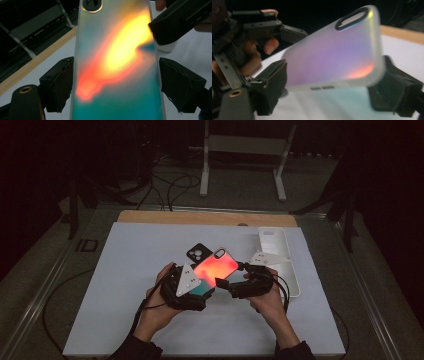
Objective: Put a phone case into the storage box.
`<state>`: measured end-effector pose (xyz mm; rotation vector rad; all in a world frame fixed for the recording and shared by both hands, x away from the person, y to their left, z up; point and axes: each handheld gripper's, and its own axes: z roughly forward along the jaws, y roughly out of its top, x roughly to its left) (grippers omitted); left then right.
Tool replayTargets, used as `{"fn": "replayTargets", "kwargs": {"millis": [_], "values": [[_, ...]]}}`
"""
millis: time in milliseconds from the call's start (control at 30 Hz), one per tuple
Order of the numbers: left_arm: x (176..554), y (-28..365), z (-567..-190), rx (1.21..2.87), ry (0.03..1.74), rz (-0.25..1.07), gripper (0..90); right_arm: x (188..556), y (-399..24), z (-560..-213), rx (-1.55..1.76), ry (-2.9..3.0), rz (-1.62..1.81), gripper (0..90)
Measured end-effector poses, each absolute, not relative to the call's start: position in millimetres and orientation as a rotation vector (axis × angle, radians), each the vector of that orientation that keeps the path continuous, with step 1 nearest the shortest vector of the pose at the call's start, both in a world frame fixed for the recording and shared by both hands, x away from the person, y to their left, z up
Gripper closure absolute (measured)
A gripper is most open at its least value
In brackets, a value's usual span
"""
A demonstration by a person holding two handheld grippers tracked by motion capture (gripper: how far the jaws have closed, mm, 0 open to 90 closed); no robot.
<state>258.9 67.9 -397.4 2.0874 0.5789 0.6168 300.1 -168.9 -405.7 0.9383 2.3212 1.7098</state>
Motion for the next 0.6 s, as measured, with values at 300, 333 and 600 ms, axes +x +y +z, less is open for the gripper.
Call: {"fn": "replayTargets", "kwargs": {"millis": [300, 333, 600], "values": [[258.4, 64.5, -398.7, 2.079, 0.580, 0.609, 17.0, 299.6, -164.1, -403.6, 1.040, 2.337, 1.754, 45.7], [258.2, 64.3, -398.8, 2.078, 0.582, 0.609, 17.1, 300.0, -164.5, -403.5, 1.051, 2.335, 1.768, 47.5], [258.8, 61.7, -402.1, 2.087, 0.583, 0.597, 17.0, 297.2, -161.5, -400.3, 1.044, 2.336, 1.823, 70.6]]}}
